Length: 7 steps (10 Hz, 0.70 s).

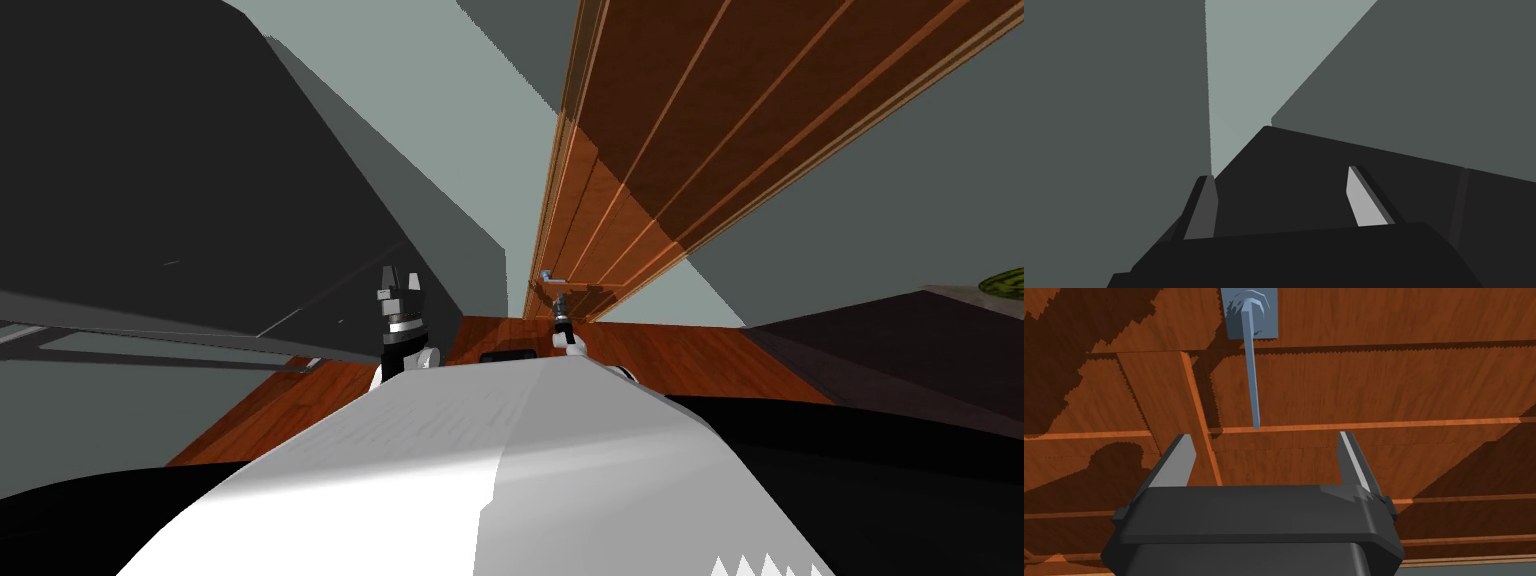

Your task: Pull the door open

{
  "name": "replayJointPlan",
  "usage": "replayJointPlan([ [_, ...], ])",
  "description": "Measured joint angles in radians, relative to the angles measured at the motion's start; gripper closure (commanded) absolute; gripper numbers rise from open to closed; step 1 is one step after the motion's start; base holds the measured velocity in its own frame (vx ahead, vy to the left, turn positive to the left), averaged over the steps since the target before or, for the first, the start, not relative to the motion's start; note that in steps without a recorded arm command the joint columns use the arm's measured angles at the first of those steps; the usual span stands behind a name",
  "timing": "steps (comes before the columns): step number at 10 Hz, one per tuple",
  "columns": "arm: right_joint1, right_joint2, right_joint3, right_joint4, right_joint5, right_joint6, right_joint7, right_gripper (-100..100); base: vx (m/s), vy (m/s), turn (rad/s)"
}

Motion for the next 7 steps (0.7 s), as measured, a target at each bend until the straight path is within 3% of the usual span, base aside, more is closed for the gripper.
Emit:
replayJointPlan([
  [3,-0.033,-0.006,-0.004,0.085,-0.006,-0.019,-0.007,-100,0.039,-0.032,0.084],
  [4,-0.035,-0.006,-0.004,0.090,-0.006,-0.022,-0.007,-100,0.097,0.006,0.214],
  [5,-0.015,-0.010,-0.011,0.070,-0.011,-0.017,-0.009,-100,0.203,-0.004,0.222],
  [6,0.023,-0.018,-0.018,0.012,-0.018,0.007,-0.013,-100,0.144,0.009,0.067],
  [7,0.009,-0.025,-0.024,0.031,-0.022,-0.003,-0.017,-100,0.045,0.015,-0.004],
])
